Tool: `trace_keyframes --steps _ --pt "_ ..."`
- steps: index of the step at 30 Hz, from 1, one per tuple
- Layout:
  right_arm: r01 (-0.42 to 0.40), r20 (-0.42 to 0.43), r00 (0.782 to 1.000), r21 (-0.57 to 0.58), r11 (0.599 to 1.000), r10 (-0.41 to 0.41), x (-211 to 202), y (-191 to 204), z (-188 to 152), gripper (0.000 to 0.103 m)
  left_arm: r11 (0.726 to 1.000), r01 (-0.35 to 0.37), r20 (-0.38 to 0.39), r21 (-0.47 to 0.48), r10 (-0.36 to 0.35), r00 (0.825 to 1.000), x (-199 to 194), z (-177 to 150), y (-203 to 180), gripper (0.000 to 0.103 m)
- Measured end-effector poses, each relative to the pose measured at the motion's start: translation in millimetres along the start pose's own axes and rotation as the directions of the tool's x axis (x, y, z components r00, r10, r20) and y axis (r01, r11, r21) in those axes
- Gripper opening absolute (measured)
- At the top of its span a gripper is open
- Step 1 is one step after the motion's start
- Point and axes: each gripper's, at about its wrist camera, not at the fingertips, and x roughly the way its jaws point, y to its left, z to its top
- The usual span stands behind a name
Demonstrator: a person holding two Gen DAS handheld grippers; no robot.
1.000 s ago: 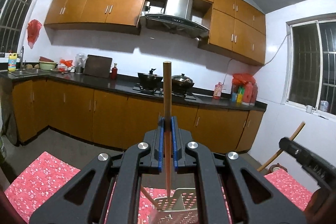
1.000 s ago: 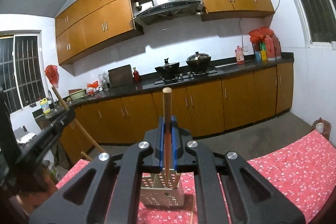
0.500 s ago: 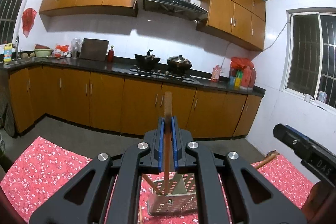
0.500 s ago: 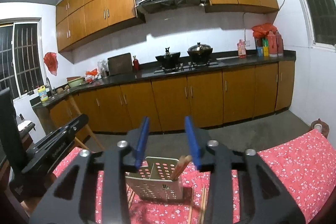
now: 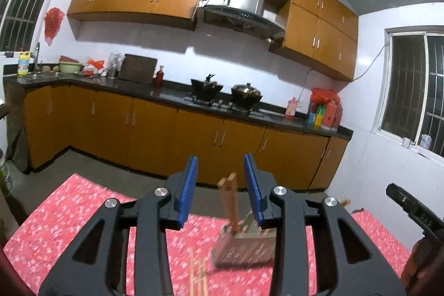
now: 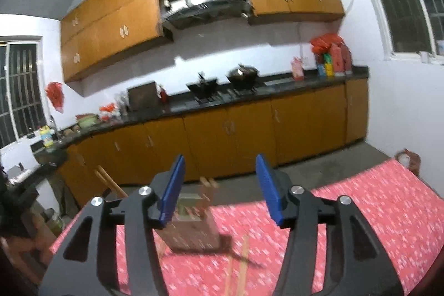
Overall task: Organize utensils
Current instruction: 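Drop the chopsticks into the holder by opening both grippers, then close the left gripper on a chopstick while the right gripper grasps another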
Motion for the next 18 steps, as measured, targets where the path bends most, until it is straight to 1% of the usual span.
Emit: trace_keyframes --steps 1,3,4,5,6,7,8,10,12,14,18 --pt "0.018 -0.040 0.999 0.005 1.000 -0.018 6 -8 -10 0.054 1.000 -0.014 -0.023 0.006 0.014 1.000 -4 -9 6 0.035" --pt "0.051 -0.130 0.990 0.012 0.999 -0.049 20 -21 -34 0.054 0.999 -0.043 -0.070 0.024 0.045 0.997 -4 -25 14 0.035" --pt "0.071 -0.196 0.978 0.013 0.997 -0.067 30 -28 -51 0.054 0.998 -0.058 -0.099 0.038 0.061 0.993 -3 -35 18 0.035" --pt "0.081 -0.249 0.966 0.010 0.997 -0.076 39 -32 -65 0.052 0.996 -0.071 -0.147 0.059 0.079 0.986 2 -50 22 0.035" --pt "0.088 -0.323 0.943 0.005 0.996 -0.082 52 -37 -87 0.050 0.994 -0.078 -0.197 0.075 0.091 0.976 7 -64 27 0.035" --pt "0.085 -0.364 0.928 0.003 0.996 -0.078 58 -38 -98 0.040 0.993 -0.081 -0.250 0.085 0.100 0.963 12 -78 31 0.035" --pt "0.077 -0.409 0.910 0.006 0.997 -0.067 65 -38 -110 0.031 0.993 -0.082 -0.284 0.090 0.104 0.953 15 -87 34 0.035" --pt "0.049 -0.491 0.871 0.037 0.998 -0.025 78 -39 -137 0.022 0.992 -0.074 -0.363 0.099 0.105 0.926 23 -112 39 0.035" --pt "0.033 -0.525 0.851 0.044 0.998 -0.005 84 -35 -154 0.020 0.992 -0.068 -0.401 0.109 0.106 0.910 26 -127 40 0.034" --pt "0.018 -0.545 0.838 0.030 0.999 0.001 88 -28 -167 0.020 0.992 -0.053 -0.441 0.112 0.097 0.892 27 -143 43 0.034" --pt "0.003 -0.578 0.816 -0.011 1.000 -0.009 95 -12 -180 0.015 0.993 -0.038 -0.489 0.109 0.087 0.868 28 -164 45 0.034"
